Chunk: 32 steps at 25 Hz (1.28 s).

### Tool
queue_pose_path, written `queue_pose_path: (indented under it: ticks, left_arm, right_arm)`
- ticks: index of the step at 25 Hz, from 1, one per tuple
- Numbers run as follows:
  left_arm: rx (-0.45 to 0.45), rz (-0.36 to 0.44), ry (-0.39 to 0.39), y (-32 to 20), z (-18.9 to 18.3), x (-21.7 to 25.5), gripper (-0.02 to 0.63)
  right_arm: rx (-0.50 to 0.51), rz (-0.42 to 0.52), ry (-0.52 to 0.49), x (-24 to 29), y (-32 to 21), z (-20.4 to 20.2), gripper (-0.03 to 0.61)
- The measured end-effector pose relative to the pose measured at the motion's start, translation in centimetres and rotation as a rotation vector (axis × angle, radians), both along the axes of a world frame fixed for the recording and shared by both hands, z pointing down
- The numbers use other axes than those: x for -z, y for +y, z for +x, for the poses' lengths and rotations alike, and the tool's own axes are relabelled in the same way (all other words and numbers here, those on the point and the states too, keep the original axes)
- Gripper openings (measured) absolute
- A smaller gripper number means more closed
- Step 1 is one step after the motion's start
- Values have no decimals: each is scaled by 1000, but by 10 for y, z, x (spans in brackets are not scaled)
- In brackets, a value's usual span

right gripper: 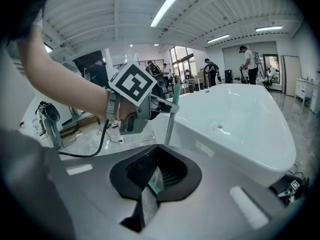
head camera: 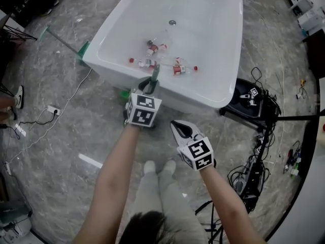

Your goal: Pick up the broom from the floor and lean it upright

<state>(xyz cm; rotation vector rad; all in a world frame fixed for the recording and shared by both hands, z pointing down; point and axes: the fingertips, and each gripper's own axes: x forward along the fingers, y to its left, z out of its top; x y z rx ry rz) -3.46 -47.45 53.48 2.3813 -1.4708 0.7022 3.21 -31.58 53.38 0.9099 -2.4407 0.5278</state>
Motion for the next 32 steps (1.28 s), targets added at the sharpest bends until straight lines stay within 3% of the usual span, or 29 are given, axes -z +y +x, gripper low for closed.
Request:
queue_pose_path:
  ticks: [15,21,32]
  left_arm:
    - [-36,21,-33,-8,13,-5,91]
    - [-37,-5,-78,-4,9,-9,160]
    - [-44,-52,-12,24,4,27,169]
  right_arm:
    - [-38,-40,0,-16,4,17,2]
    - [-33,-33,-1,-2,6,13,2]
    - [-28,20,-4,55,-9,2,2]
